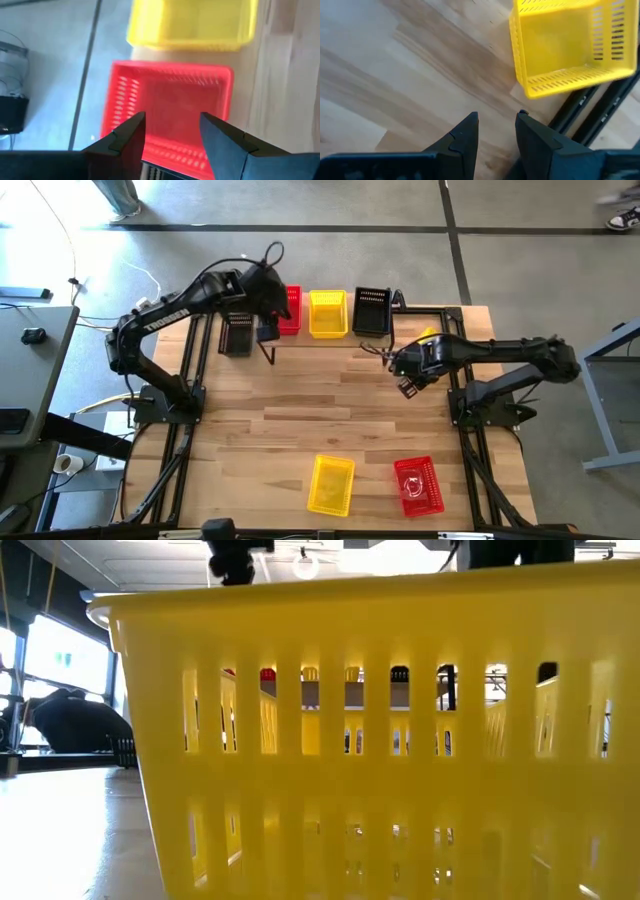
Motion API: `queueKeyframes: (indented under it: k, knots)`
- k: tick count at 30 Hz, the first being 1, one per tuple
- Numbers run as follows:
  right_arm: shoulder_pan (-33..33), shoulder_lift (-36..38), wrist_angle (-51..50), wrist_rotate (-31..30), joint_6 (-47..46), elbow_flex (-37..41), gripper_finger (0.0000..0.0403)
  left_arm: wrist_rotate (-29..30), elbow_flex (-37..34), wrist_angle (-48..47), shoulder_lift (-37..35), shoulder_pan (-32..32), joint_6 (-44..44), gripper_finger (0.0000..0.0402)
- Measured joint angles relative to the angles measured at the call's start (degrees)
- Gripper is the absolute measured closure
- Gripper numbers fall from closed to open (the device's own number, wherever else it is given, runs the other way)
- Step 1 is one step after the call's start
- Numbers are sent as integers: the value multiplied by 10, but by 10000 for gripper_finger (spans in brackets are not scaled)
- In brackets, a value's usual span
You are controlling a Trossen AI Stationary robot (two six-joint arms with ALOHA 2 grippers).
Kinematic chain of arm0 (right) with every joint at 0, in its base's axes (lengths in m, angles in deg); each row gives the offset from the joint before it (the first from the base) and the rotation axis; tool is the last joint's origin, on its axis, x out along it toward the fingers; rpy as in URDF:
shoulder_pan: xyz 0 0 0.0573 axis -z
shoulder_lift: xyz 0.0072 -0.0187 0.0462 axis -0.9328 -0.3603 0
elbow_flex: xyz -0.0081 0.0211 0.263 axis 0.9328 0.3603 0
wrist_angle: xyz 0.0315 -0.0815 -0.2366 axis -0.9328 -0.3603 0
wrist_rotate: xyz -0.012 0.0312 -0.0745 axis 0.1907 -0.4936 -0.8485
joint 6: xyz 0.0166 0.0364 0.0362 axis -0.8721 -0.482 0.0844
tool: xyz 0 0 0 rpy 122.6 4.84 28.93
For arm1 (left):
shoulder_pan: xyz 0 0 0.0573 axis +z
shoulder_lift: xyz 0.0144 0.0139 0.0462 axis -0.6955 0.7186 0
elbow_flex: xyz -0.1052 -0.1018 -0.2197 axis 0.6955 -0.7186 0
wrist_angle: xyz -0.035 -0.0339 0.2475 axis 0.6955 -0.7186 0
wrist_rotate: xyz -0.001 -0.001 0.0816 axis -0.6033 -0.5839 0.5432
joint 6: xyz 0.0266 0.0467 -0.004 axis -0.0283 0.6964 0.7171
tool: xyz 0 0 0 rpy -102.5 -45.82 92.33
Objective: Stack baskets on shelf by color
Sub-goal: Stack the top yellow bin on top of the other yellow bin on the shelf
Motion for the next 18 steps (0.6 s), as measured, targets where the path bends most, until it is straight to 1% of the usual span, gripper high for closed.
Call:
queueKeyframes:
  k: [5, 9, 15, 18]
  knots:
    - [41, 9, 53, -3, 38, 50, 288, 0, 53, 2, -1, 0, 0, 224]
    - [67, 9, 92, -12, 43, 89, 288, 0, 83, 3, -1, 0, 0, 224]
    - [92, 9, 139, -48, 57, 131, 288, 7, 95, 3, -1, 0, 0, 224]
    - [102, 9, 169, -47, 77, 152, 288, 13, 95, 3, -1, 0, 0, 224]
